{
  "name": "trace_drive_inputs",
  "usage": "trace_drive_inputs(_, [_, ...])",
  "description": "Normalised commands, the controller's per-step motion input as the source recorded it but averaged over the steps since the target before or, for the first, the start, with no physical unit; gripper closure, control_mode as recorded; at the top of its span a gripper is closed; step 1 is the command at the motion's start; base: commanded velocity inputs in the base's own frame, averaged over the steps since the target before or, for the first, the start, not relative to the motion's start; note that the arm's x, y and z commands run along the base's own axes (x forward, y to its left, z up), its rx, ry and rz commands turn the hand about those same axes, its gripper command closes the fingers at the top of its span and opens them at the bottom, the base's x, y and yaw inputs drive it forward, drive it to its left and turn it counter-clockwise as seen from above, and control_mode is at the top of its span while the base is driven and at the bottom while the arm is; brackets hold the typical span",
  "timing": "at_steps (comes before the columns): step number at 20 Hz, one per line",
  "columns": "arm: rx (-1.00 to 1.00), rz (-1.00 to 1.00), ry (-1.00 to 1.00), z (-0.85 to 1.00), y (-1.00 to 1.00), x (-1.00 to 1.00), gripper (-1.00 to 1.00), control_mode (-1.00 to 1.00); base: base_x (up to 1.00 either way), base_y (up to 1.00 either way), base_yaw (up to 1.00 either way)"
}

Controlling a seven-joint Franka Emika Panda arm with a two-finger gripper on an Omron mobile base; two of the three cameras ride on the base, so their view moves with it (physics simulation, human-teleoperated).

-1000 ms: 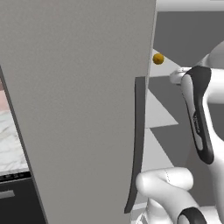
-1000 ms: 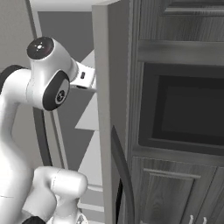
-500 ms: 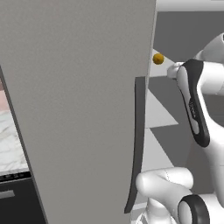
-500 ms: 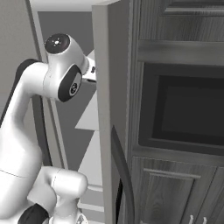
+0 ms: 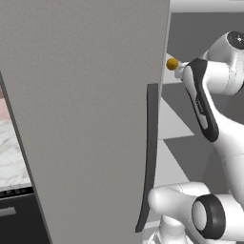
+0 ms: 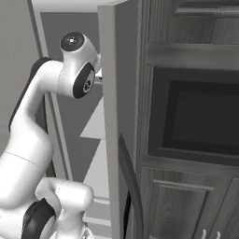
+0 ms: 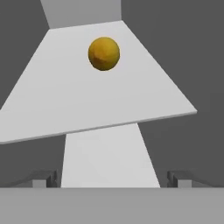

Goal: Take the lemon, garlic, and corn from the freezer and place them in the bowl on the counter.

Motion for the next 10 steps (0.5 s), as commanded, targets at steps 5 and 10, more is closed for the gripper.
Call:
trace_drive_inputs(5, [0.00, 0.00, -0.10, 0.00, 0.00, 0.40, -1.00, -1.00, 0.00, 0.00, 0.00])
trace_drive_inputs(10, [0.00, 0.00, -0.02, 0.00, 0.00, 0.46, -1.00, -1.00, 0.00, 0.00, 0.00])
